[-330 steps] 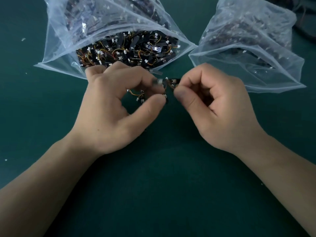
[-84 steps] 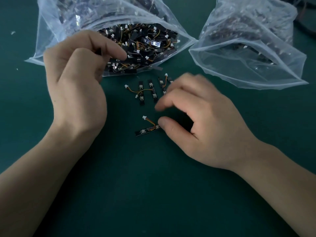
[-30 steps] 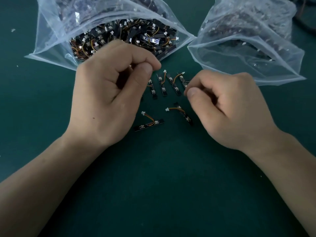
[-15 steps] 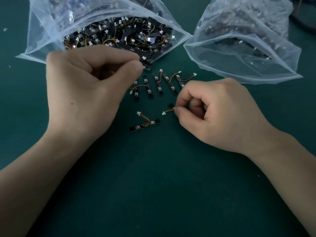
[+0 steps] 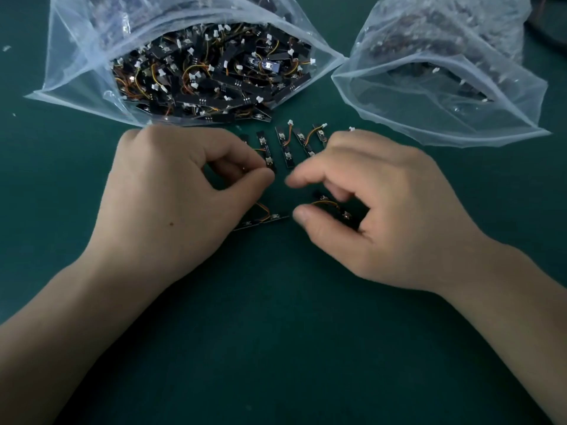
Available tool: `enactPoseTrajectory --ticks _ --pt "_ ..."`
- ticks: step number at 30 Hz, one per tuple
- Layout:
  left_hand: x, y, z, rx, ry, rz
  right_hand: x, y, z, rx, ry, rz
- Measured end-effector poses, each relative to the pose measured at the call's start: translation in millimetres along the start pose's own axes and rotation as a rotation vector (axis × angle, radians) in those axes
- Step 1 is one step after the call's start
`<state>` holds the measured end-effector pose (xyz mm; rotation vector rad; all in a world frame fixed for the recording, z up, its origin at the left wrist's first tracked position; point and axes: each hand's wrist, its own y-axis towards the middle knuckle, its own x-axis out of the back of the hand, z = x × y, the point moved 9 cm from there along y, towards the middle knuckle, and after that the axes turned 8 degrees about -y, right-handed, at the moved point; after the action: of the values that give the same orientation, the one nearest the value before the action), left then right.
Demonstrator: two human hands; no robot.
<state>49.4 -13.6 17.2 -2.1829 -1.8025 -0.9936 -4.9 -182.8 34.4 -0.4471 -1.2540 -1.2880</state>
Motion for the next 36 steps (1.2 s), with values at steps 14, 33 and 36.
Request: enactPoseTrajectory --ticks 14,33,36 --pt "-3 -4 6 0.026 0.027 -0.018 -14 -3 13 0.113 -0.072 0.147" --pt "-21 88 -5 -0.128 0.473 0.117 -13 -2 2 0.01 0.051 0.102" --pt "-21 92 4 -0.108 0.399 0.147 -14 -2 1 0.011 0.042 0.11"
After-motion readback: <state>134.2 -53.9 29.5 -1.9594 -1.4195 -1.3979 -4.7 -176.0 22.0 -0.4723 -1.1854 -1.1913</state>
